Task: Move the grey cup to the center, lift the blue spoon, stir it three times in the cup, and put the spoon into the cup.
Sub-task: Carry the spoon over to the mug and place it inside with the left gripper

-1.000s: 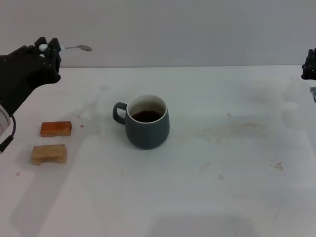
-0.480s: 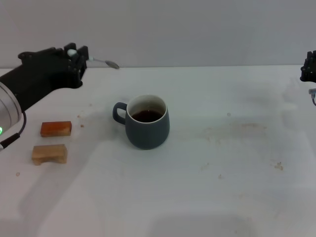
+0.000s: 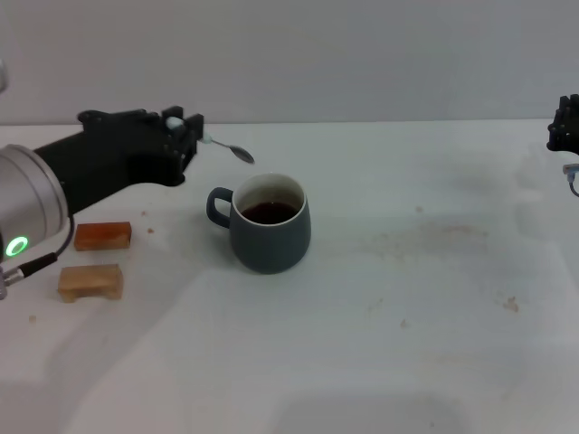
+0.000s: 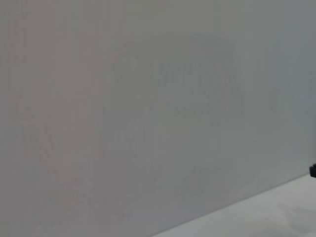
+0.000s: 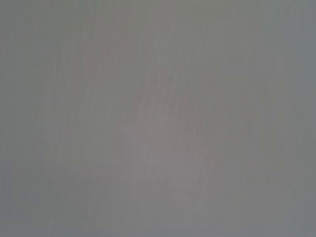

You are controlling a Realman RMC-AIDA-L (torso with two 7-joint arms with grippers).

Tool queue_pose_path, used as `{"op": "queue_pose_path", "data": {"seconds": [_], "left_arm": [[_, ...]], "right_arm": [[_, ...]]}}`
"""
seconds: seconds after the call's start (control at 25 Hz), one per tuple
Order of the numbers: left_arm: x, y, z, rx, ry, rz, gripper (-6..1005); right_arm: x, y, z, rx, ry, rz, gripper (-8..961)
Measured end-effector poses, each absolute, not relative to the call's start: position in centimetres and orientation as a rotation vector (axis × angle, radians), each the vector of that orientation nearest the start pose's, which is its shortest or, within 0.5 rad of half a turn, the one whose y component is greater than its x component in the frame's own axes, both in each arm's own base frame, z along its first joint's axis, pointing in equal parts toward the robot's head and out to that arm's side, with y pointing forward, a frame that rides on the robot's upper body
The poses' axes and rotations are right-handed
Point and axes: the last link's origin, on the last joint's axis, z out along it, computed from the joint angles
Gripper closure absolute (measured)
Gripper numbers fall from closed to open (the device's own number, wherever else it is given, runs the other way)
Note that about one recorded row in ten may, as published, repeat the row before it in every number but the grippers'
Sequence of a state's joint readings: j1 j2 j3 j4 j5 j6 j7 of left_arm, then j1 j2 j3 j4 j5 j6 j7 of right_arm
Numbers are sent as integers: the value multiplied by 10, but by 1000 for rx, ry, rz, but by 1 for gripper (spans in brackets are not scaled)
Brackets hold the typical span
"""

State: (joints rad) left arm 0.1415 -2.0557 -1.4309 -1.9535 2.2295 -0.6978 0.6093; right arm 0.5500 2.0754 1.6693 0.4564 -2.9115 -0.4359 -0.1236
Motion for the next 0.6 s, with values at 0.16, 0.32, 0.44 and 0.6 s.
{"op": "queue_pose_path", "data": {"seconds": [0.16, 0.32, 0.44, 0.6], "left_arm": [[-155, 291, 42, -2173, -706, -477, 817], [-156, 295, 37, -2196, -714, -464, 817], [-157, 298, 32, -2216, -722, -452, 817], [-159, 304, 25, -2243, -732, -429, 818]], "right_arm": [[309, 424, 11, -1635, 583, 281, 887], [313, 422, 13, -1625, 589, 279, 886], [317, 418, 19, -1602, 593, 287, 886], [325, 409, 34, -1544, 605, 303, 887]]}}
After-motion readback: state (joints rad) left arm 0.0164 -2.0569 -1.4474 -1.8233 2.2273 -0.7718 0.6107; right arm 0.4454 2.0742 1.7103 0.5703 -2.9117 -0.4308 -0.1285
